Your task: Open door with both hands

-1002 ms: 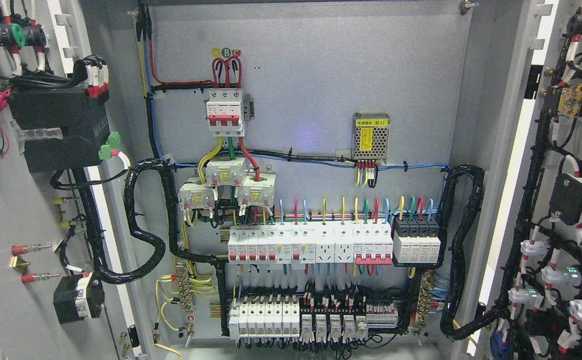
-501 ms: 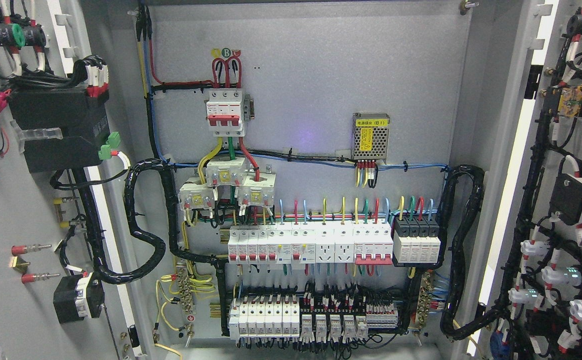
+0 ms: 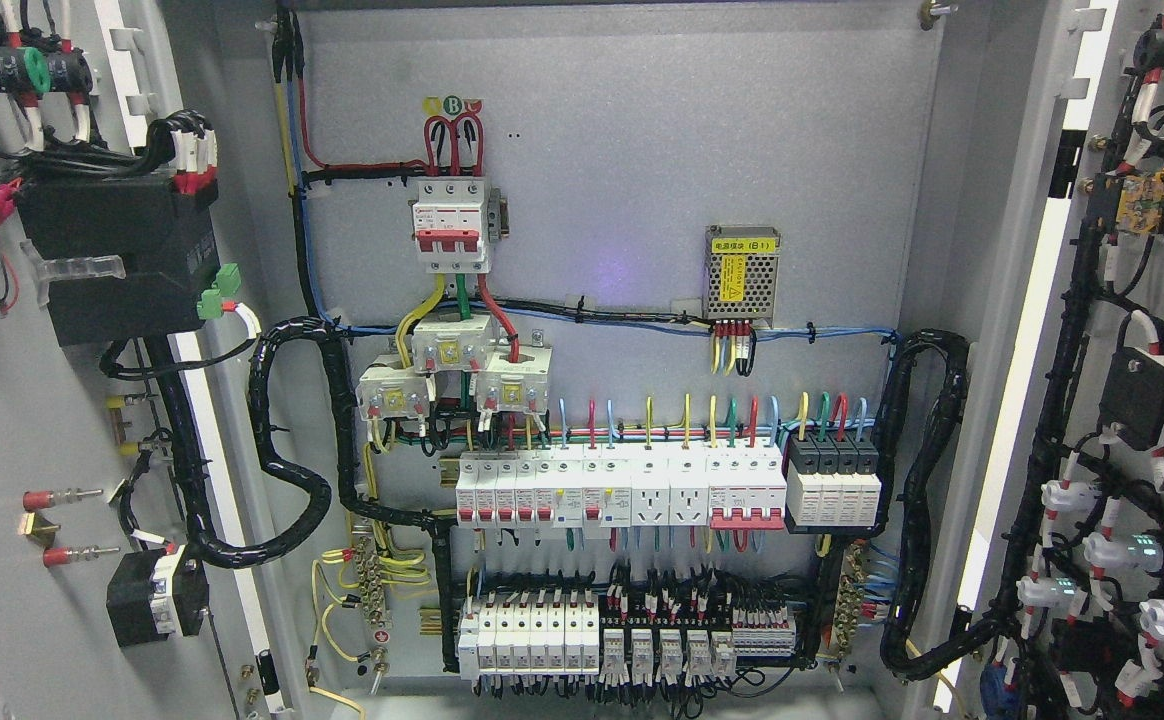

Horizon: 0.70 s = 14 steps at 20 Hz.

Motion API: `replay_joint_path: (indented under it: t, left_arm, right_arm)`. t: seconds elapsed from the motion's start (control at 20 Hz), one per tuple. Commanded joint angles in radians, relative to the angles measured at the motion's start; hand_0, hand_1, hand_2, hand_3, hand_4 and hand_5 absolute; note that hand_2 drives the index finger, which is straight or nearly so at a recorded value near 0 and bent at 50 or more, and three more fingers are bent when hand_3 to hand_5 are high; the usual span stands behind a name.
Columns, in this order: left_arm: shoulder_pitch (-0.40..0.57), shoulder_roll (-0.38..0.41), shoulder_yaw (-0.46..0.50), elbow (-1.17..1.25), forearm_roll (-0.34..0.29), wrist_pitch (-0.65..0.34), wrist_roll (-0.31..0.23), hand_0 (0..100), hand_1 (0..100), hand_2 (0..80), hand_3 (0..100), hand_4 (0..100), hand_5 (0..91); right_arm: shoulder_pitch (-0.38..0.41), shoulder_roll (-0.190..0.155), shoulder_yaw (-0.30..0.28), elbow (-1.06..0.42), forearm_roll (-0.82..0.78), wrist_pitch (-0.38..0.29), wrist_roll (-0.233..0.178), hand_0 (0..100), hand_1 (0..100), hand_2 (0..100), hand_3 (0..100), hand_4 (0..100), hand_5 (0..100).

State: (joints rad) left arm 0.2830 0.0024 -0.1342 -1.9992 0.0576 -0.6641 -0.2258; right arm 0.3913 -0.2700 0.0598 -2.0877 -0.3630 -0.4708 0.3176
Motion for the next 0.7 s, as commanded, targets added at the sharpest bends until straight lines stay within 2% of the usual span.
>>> replay_joint_path:
  t: [0.0,0.2,0.35,0.65]
  left_arm:
    - [-0.001,-0.036,0.079,-0.009,0.007,-0.038,0.003,0,0,0.0,0,4,0.0]
    - [0.001,-0.036,0.082,-0.007,0.017,-0.067,0.01,0,0,0.0,0,4,0.0]
    - [0.001,-0.036,0.097,-0.006,0.021,-0.098,0.051,0,0,0.0,0,4,0.0]
    - [0.001,-0.036,0.133,-0.003,0.039,-0.1,0.083,0,0,0.0,0,4,0.0]
  right_arm:
    - [0.006,-0.014,-0.015,0.0,-0.01,-0.002,0.0,0,0,0,0,0,0]
    - [0.006,-0.026,-0.035,0.0,-0.056,0.0,0.0,0,0,0,0,0,0]
    - [0.006,-0.043,-0.046,0.002,-0.062,0.0,0.0,0,0,0,0,0,0]
    - [0.008,-0.057,-0.055,0.006,-0.105,0.0,0.0,0,0,0,0,0,0]
